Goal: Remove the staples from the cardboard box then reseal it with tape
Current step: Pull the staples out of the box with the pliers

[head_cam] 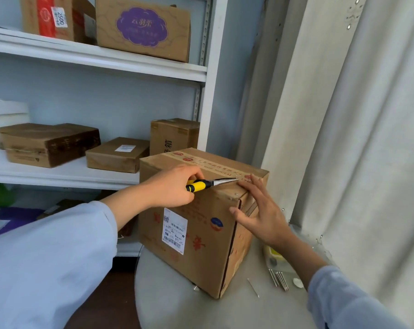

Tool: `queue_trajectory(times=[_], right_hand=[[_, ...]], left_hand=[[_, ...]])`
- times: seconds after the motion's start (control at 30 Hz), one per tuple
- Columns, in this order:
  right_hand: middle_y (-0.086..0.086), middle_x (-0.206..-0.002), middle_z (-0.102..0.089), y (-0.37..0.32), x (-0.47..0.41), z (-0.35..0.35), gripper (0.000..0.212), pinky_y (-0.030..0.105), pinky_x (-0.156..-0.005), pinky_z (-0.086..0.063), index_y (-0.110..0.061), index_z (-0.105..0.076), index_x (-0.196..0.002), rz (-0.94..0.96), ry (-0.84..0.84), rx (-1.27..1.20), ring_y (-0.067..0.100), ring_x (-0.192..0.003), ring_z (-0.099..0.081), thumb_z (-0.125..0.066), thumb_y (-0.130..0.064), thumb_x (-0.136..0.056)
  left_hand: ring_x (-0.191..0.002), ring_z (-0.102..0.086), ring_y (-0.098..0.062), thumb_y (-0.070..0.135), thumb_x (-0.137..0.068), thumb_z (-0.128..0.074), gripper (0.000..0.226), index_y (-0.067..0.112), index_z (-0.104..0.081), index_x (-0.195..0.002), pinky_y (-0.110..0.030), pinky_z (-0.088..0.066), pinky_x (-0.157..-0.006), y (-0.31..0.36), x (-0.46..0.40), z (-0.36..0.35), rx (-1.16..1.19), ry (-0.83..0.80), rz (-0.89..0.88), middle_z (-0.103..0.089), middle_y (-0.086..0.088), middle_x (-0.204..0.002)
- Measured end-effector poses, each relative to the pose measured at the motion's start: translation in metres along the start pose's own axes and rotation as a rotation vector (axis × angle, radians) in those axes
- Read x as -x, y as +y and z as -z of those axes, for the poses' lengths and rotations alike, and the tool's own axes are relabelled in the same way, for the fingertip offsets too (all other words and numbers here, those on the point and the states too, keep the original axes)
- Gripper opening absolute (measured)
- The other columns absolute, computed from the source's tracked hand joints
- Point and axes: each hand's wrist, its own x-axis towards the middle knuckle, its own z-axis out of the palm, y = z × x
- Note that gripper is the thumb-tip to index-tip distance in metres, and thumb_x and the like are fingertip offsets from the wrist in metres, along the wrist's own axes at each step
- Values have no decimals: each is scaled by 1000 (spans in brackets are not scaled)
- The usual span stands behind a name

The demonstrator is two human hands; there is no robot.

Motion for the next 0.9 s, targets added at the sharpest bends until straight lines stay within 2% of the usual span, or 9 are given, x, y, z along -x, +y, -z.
queue_trajectory(times=[0.07,0.17,0.23,0.33,0.5,0.6,0.7,0.77,0.9], right_hand=[[-13,-159,-12,1,-3,7,69,43,-110,-32,-44,-33,-140,-25,-19,20,15,-144,-24,-61,-61,-79],[-14,-159,-12,0,-5,6,84,49,-107,-38,-44,-28,-141,-37,-21,41,18,-141,-30,-52,-77,-68],[-15,-158,-12,2,-2,0,88,51,-104,-42,-42,-28,-142,-29,9,29,17,-140,-31,-48,-81,-65],[-13,-157,-15,4,0,-7,81,45,-105,-41,-39,-32,-142,-30,70,-10,16,-139,-33,-53,-73,-71],[-12,-156,-21,10,-3,-3,68,41,-109,-35,-38,-38,-138,-13,50,-90,15,-139,-32,-66,-55,-78],[-15,-155,-24,21,-3,7,74,47,-113,-33,-39,-42,-137,-20,-9,-192,14,-140,-30,-67,-64,-71],[-16,-155,-25,29,-2,14,85,51,-110,-37,-42,-39,-139,-42,-45,-215,16,-139,-32,-61,-74,-64],[-16,-155,-24,30,0,15,83,50,-110,-37,-44,-37,-139,-53,-48,-217,16,-139,-33,-59,-70,-64],[-16,-156,-22,26,3,11,73,43,-108,-39,-44,-34,-140,-61,-28,-238,18,-139,-33,-65,-53,-74]], left_hand=[[-101,-50,-16,8,-80,-60,42,28,-50,-115,-30,-43,-80,1,0,-4,8,7,-22,-51,7,-107],[-89,-54,-17,9,-81,-61,40,32,-47,-111,-33,-47,-73,0,0,-7,40,24,-27,-55,7,-100],[-86,-55,-17,10,-82,-61,41,32,-46,-112,-34,-48,-71,1,1,-11,50,27,-23,-54,6,-98],[-85,-56,-17,12,-84,-60,40,31,-44,-114,-37,-50,-70,1,3,-18,47,53,-18,-55,5,-100],[-83,-54,-14,13,-83,-61,39,30,-45,-114,-28,-41,-61,5,5,-25,32,60,-21,-56,6,-103],[-83,-53,-13,14,-83,-61,39,30,-47,-115,-27,-40,-60,13,6,-24,-10,57,-45,-56,9,-101],[-71,-50,-7,15,-82,-61,38,32,-49,-113,-27,-36,-54,19,6,-22,-32,67,-64,-57,10,-93],[-66,-48,-7,15,-82,-61,37,33,-49,-112,-26,-34,-51,22,6,-23,-40,62,-64,-55,11,-87],[-66,-49,-7,16,-83,-61,36,33,-50,-112,-25,-35,-50,26,6,-25,-58,76,-58,-57,9,-92]])
